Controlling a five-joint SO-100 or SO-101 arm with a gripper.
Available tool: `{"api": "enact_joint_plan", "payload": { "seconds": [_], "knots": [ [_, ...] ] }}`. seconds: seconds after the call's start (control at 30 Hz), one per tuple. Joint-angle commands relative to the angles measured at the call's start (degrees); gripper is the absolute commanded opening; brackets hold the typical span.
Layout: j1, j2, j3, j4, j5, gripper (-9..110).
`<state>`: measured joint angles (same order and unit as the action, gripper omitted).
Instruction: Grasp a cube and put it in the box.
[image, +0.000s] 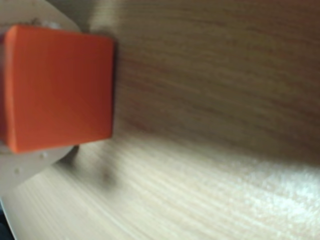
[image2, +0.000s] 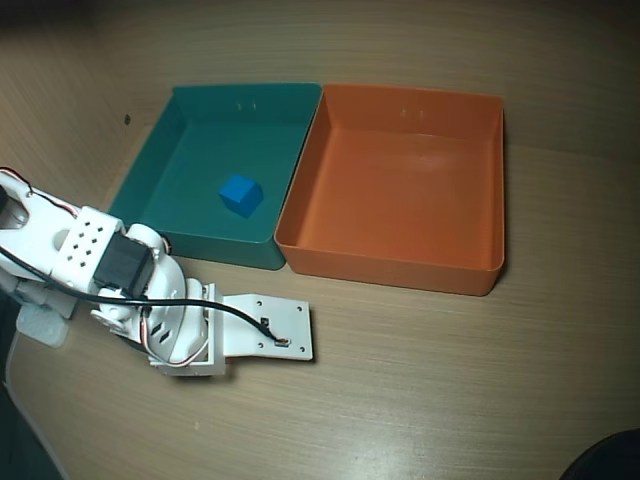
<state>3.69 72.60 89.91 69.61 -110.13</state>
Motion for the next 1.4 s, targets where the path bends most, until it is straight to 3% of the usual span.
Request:
{"api": "enact_joint_plan", "payload": {
  "seconds": [0.0, 0.73, 1.07, 1.37],
  "knots": [
    [0.79, 6.42, -1.49, 0.35, 0.18, -6],
    [-3.43, 28.39, -1.49, -0.44, 0.00, -6],
    [-8.26, 27.77, -1.41, -11.69, 0.35, -6],
    [-14.85, 27.42, -5.63, -12.57, 10.37, -6]
  ]
}}
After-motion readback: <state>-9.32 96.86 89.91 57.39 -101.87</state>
